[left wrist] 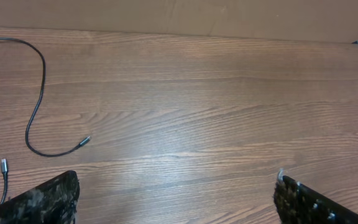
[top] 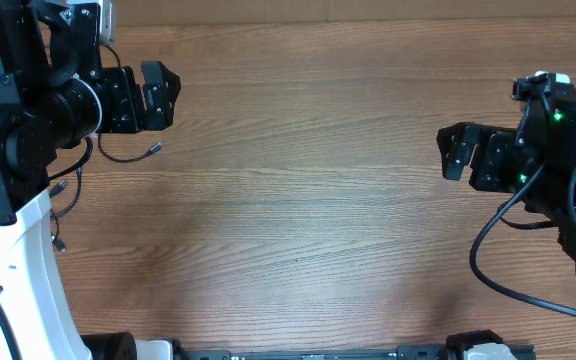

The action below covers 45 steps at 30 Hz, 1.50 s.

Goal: Untangle cables

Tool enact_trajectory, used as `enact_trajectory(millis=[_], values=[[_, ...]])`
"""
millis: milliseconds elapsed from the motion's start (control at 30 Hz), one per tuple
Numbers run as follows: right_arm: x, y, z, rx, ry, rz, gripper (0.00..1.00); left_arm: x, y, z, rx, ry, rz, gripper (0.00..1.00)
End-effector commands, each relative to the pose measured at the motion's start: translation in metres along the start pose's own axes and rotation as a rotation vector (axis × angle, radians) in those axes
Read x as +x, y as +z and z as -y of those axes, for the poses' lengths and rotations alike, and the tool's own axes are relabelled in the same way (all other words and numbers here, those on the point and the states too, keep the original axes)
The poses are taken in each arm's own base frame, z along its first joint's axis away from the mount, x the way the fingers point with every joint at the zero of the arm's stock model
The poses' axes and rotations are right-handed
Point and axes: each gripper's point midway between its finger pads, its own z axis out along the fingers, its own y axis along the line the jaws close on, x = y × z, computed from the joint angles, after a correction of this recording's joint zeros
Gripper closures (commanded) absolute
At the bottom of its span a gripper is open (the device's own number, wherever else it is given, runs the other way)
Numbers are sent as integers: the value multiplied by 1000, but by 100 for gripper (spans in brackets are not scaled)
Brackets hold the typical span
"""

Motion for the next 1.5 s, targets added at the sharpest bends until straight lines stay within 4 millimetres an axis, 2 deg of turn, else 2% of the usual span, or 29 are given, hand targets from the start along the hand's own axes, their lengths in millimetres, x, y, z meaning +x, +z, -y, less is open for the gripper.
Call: enact_trajectory(millis=[0,200,800,933,1000,1100,1200,1467], values=[[1,-2,-10,-55,-4,-6,0,0,2,1,3,24,-3,0],[6,-2,-9,-50,-2,-26,0,0,2,1,3,24,-3,0],[-1,-2,-2,-7,-4,4,0,0,2,0,2,23,-2,1],[-19,-11,-1,-3,-5,117,0,0,2,0,2,23,-2,0],[-34,-15,0,-11,-1,217,0,0,2,0,2,23,-3,0],[-45,-16,4,-26,5,355,0,0,2,0,2,23,-3,0],[-44,-14,10,-33,12,445,0,0,2,0,2,23,-3,0],[-22,-11,15,-80,-53,721,0,0,2,0,2,23,-2,0]])
